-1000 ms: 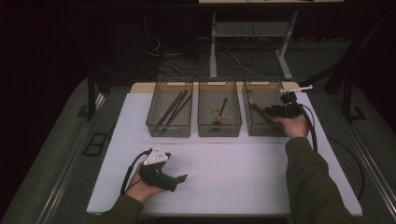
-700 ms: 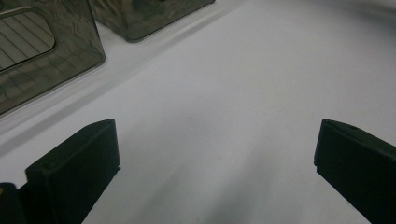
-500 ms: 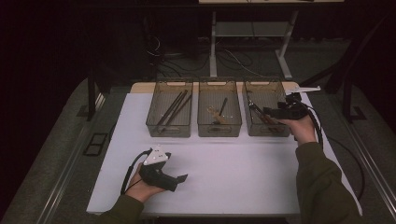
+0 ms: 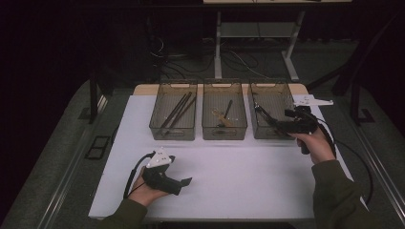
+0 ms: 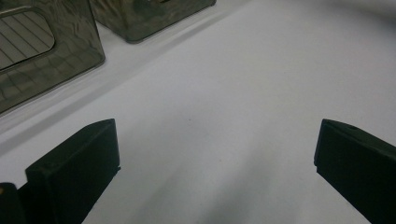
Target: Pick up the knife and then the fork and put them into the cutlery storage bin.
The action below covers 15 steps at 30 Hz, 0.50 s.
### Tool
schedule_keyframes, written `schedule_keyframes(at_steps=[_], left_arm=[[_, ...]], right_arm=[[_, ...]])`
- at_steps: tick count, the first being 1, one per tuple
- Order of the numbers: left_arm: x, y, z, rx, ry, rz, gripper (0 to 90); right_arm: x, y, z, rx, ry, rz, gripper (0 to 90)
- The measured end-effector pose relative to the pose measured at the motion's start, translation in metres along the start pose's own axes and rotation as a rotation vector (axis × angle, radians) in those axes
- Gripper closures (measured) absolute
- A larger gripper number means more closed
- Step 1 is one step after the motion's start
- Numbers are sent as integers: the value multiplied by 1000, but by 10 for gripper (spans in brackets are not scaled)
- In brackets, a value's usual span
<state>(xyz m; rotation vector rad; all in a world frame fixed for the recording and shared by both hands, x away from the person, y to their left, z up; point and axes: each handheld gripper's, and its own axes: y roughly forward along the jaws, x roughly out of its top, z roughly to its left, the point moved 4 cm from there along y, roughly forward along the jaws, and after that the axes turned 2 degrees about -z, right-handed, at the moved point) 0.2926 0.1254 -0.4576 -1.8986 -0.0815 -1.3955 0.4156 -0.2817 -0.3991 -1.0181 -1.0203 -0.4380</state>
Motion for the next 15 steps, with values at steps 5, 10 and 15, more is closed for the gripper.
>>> schedule_keyframes(at_steps=[5,10,15], left_arm=[[0,-1,0,-3,5,-2,0],[0,-2,0,-7,5,-4,0],[0,-3,-2,-15,11,-8,0]], right_arm=[[-7,-10,11,22,-3,-17,169],[-16,-18,26,74,-21,-29,170],[-29,-27,39,125,-13,-39,170]])
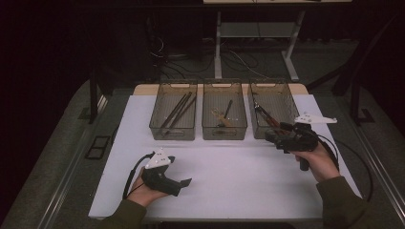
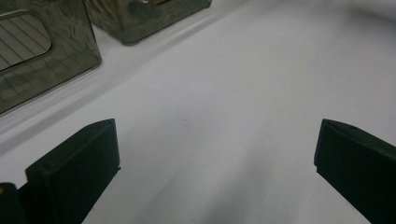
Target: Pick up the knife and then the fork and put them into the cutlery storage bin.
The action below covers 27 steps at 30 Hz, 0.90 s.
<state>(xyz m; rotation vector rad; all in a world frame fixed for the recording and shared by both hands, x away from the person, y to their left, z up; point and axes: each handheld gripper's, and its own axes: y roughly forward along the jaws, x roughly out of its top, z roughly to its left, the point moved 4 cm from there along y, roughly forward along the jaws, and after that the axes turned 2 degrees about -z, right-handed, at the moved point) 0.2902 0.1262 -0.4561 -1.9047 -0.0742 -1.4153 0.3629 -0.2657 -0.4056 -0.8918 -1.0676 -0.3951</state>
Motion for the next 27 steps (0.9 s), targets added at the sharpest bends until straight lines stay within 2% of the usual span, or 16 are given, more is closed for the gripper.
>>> schedule_keyframes(at_steps=[12,20,27], left_arm=[[1,-1,-1,-7,2,-3,0],[1,-1,-1,-12,-1,-9,0],[1,-1,-2,-17,2,-10,0]], right_arm=[[-39,-13,17,40,-73,37,170],[-65,-20,27,78,-87,65,169],[-78,-26,31,86,-90,62,169]])
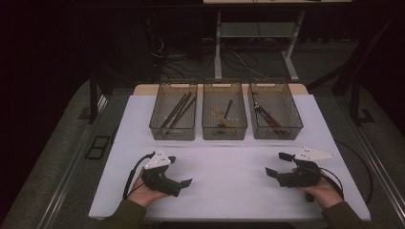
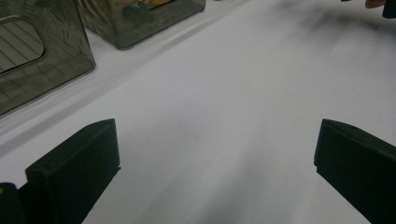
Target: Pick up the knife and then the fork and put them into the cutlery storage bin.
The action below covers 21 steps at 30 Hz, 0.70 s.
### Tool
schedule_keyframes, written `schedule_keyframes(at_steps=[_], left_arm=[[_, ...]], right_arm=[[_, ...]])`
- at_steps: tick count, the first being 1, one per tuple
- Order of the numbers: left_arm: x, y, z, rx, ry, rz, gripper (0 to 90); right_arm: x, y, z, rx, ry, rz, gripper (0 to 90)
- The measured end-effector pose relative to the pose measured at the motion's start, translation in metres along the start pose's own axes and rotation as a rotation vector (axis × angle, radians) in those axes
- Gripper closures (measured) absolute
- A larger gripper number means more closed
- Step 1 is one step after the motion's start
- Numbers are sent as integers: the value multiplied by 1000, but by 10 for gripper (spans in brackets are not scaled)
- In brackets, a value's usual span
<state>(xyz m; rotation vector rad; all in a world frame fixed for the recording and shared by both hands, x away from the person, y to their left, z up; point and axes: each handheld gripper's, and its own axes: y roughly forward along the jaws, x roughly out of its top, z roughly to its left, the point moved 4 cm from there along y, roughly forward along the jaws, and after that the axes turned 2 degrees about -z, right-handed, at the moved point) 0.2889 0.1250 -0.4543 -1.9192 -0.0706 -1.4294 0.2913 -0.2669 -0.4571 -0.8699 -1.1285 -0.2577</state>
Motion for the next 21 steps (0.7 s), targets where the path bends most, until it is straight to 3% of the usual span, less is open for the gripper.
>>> schedule_keyframes(at_steps=[21], left_arm=[[-1,0,1,0,2,9,0]], right_arm=[[-14,-1,3,12,-21,47,169]])
